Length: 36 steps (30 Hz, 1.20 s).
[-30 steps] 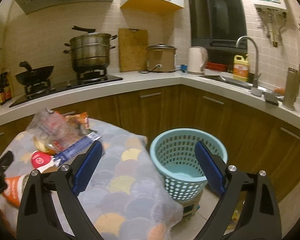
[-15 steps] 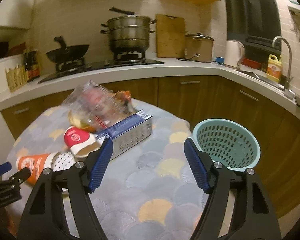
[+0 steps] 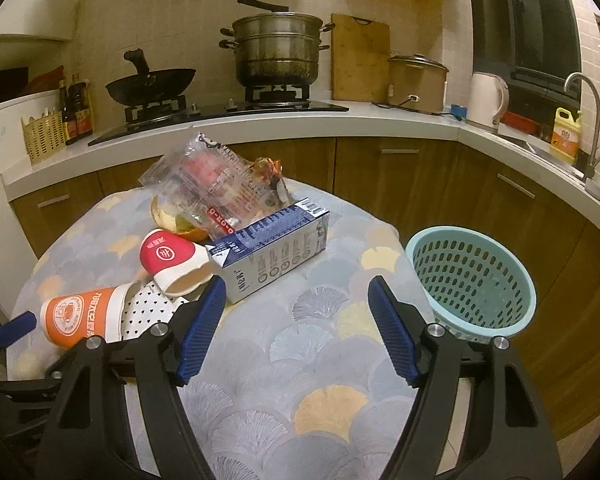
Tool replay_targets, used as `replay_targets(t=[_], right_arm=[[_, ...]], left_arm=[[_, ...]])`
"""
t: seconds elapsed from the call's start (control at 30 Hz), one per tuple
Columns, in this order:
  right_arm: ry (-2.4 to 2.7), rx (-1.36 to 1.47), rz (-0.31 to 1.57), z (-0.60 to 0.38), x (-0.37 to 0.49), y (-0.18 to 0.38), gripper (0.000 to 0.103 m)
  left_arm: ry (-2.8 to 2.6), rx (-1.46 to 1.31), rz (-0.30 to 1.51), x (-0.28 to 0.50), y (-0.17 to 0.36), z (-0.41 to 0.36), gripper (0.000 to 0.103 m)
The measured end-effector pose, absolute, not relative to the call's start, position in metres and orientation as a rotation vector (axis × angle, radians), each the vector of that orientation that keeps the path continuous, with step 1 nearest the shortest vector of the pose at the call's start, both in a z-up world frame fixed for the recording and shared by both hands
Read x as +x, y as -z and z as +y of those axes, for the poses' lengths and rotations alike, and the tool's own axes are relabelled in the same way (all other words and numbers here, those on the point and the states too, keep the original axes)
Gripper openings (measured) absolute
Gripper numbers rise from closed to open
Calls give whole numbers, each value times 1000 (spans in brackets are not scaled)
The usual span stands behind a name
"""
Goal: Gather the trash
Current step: 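Grasp the orange paper cup with the left gripper while the right gripper grasps the white heart-print napkin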
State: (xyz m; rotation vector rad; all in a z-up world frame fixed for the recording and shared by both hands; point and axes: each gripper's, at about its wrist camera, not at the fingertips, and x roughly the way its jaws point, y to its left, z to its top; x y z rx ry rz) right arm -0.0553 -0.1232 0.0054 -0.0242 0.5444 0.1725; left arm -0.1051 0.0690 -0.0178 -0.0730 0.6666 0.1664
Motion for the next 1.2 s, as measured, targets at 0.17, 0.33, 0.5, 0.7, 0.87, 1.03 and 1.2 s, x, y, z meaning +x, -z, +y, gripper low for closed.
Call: replay_targets(t=[0.17, 0.33, 0.5, 0.7, 0.87, 1.03, 1.2], right_arm=[[-177, -21, 558, -123, -52, -3, 69], [-171, -18, 564, -125, -51, -3, 70], [-199, -27, 575, -121, -52, 2, 69], [-209, -25, 595, -118, -51, 6, 69], [-234, -36, 604, -116, -51, 7, 69], [-303, -54, 632, -102, -53, 15, 70], [-438, -34, 704, -78, -52, 26, 70]], left_arm=[[-129, -54, 683, -101, 24, 55, 93], [-212, 44, 677, -84, 35, 42, 92], [-207, 57, 695, -84, 33, 45, 92], [-200, 83, 698, -80, 35, 41, 93], [-229, 73, 725, -85, 37, 55, 92], [-302, 36, 721, -103, 33, 95, 92], [-402, -52, 725, -116, 30, 152, 92]])
